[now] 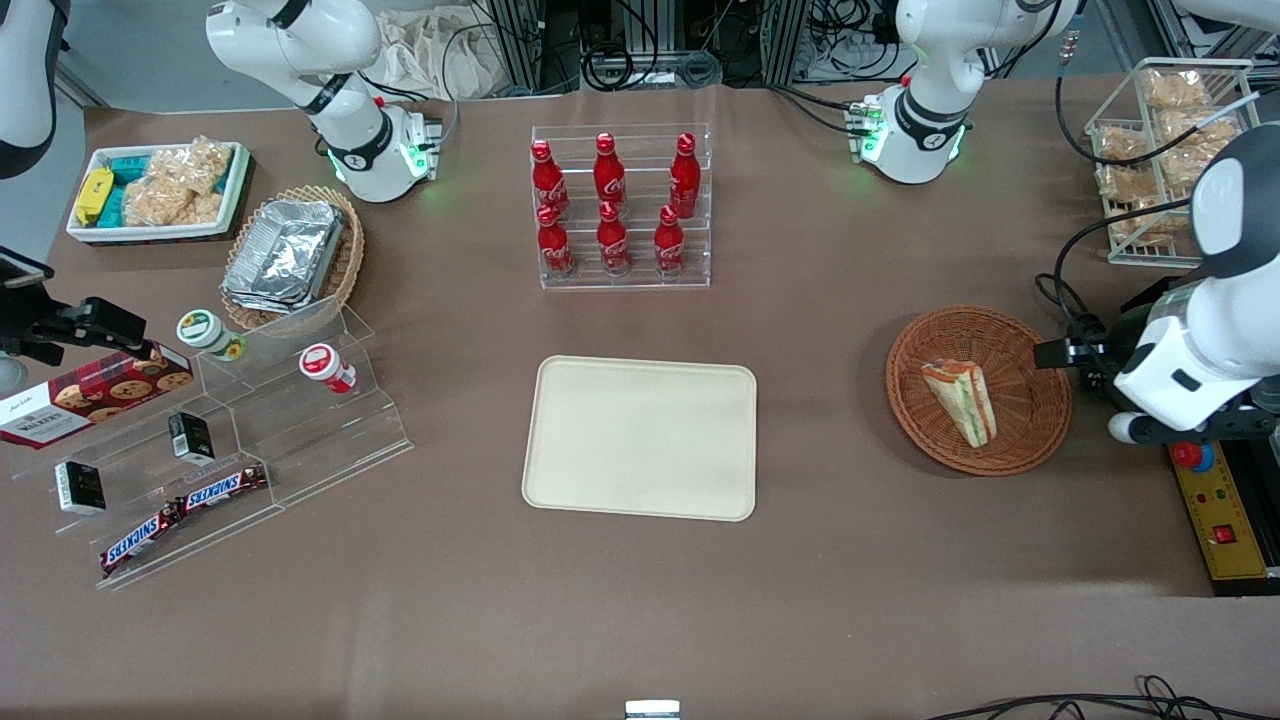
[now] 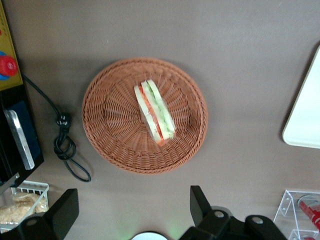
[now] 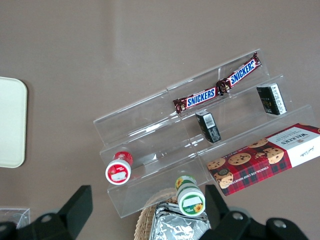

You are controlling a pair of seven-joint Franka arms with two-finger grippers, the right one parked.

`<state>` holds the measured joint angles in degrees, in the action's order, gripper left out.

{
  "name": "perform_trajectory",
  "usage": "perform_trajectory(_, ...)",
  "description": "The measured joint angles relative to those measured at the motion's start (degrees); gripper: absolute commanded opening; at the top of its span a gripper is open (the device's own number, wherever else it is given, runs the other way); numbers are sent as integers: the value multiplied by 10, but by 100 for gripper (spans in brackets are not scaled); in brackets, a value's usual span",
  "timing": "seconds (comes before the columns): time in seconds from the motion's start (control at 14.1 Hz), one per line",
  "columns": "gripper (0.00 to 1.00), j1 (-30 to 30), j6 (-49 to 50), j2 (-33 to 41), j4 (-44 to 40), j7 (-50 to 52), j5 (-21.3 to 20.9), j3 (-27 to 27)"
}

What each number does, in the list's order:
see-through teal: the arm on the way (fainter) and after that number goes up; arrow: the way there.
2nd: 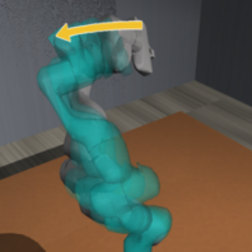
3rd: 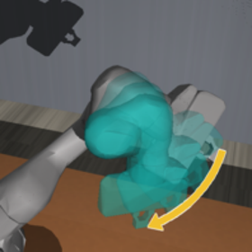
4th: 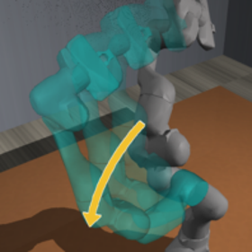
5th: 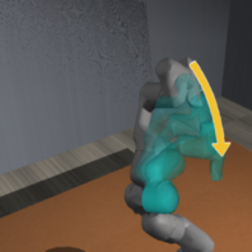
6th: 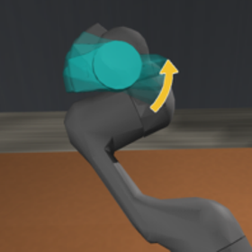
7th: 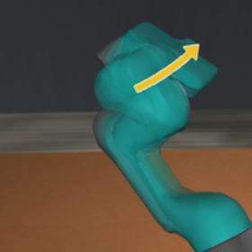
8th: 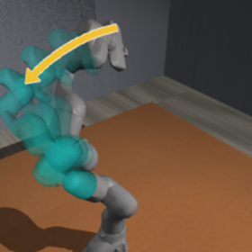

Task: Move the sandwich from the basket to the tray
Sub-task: 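Move the left gripper over the sandwich in the wicker basket, then lower the left gripper and close it on the wrapped sandwich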

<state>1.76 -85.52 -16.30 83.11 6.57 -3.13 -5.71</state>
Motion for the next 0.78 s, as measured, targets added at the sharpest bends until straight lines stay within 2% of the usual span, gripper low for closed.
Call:
perform_trajectory(0.21, 99, 1, -53, 7, 65, 0, 0, 1)
perform_trajectory(0.42, 99, 2, -154, 27, 178, 3, 0, 4)
perform_trajectory(0.57, 99, 3, -208, 32, 234, 30, 0, 6)
perform_trajectory(0.78, 99, 2, -267, 21, 273, 99, 0, 7)
